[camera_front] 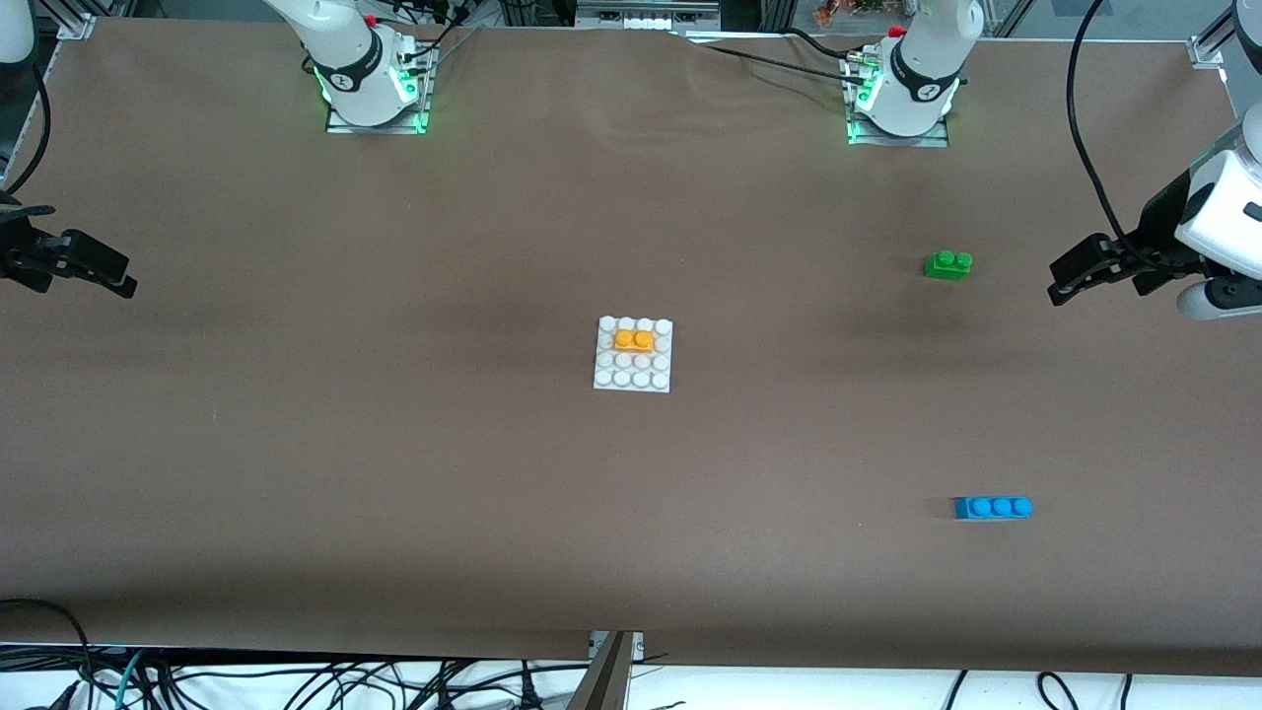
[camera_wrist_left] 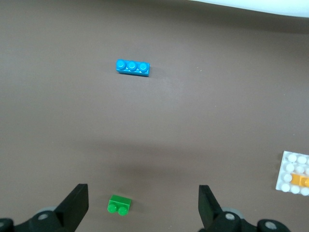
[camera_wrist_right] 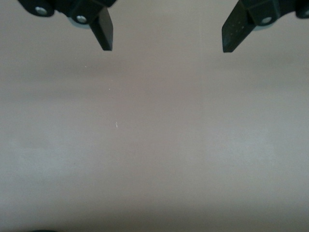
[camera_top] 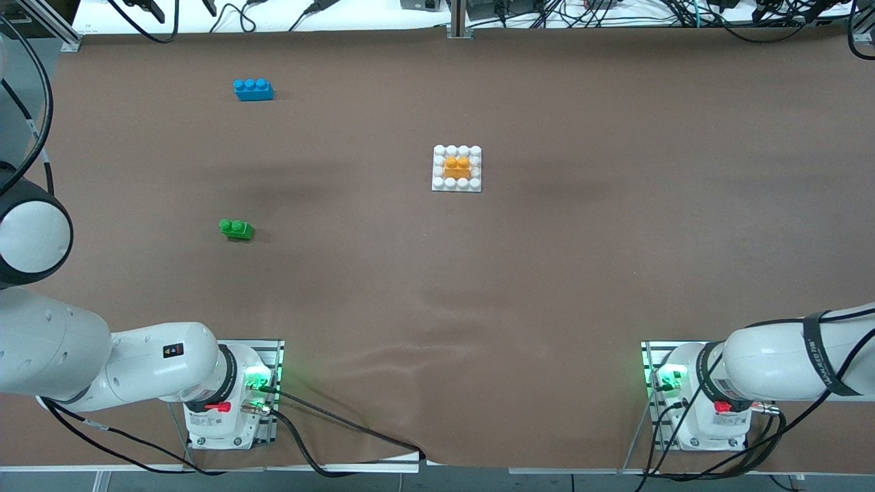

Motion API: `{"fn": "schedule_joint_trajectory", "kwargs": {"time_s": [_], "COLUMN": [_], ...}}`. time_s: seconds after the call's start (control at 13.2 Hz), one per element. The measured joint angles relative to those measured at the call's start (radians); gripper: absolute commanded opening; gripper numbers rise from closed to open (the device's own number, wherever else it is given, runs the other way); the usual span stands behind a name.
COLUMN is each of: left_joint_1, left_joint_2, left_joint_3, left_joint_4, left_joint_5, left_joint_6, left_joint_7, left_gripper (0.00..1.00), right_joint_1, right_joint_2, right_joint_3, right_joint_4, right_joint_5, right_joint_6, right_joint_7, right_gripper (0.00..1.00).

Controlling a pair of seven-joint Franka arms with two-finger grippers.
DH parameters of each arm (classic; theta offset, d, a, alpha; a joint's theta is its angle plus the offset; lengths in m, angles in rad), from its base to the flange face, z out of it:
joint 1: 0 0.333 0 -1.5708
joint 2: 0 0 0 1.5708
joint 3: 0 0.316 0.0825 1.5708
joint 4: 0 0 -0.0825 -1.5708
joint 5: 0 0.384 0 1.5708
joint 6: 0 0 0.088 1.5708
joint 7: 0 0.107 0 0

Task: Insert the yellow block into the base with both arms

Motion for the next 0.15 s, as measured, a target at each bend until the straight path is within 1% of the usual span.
{"fn": "schedule_joint_trajectory", "kwargs": {"time_s": [0.15], "left_joint_1": [0.0], "left_joint_2": [0.0], "left_joint_3": [0.0], "left_joint_4": [0.0], "left_joint_5": [0.0], "left_joint_6": [-0.004], "left_joint_7": [0.013], "left_gripper": [1.0], "right_joint_1": [0.0], "right_joint_2": [0.0], "right_joint_3": [0.0], "right_joint_4": [0.0], "right_joint_5": [0.0], "right_joint_6": [0.0], "right_joint_7": [0.0], "right_gripper": [1.0]}}
